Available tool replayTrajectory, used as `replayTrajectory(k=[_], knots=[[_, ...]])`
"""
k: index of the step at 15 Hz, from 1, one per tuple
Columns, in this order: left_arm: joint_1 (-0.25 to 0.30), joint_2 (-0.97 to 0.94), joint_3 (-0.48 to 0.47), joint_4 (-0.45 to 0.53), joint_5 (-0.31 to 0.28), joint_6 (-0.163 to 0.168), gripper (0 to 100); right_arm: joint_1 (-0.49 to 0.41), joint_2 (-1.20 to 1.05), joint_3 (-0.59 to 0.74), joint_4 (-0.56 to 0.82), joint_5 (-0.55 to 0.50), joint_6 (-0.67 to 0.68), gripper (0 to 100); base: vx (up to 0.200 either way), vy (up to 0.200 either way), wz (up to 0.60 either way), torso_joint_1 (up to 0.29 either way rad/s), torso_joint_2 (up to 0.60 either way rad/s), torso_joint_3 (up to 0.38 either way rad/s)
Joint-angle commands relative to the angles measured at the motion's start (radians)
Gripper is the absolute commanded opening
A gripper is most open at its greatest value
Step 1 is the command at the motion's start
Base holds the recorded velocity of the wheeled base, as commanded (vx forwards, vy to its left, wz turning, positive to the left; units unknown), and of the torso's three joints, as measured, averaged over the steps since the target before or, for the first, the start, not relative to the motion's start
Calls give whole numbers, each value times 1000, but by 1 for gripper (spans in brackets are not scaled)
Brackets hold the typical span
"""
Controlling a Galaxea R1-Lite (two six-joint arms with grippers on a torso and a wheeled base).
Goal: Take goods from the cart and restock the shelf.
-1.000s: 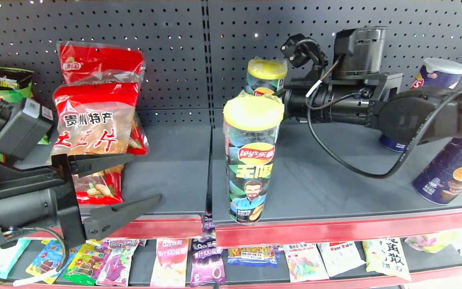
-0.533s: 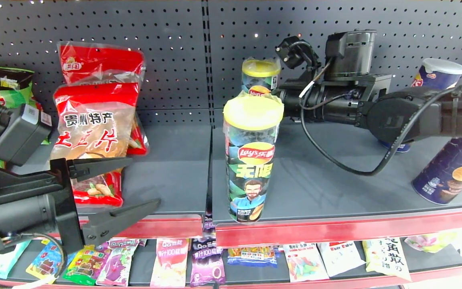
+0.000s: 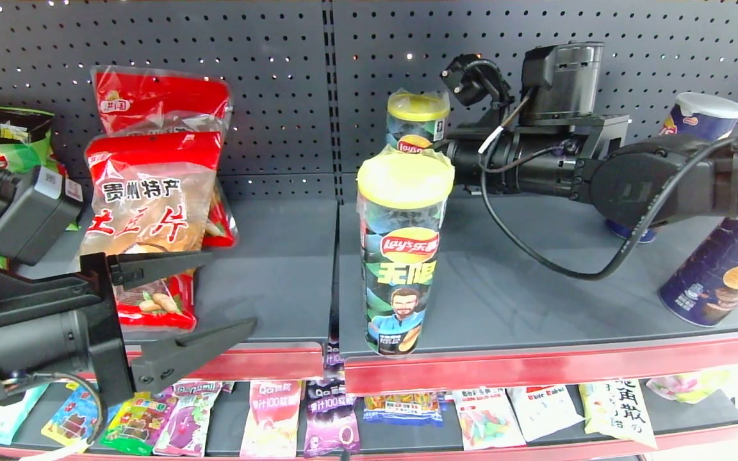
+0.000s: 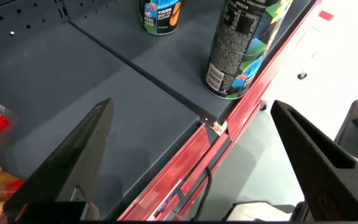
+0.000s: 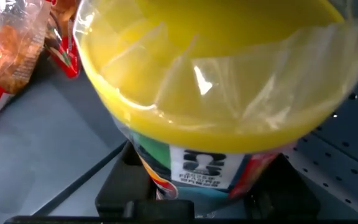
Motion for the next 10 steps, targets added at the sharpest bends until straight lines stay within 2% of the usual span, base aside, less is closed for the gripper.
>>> replayTrajectory(k=[1,10], knots=[[0,3,1,0,0,0,100,10,-12,-2,-4,1,-1,0,0,0,0,0,0,0],[-3,0,7,0,0,2,100,33,-49,77,-4,0,-1,0,0,0,0,0,0,0]])
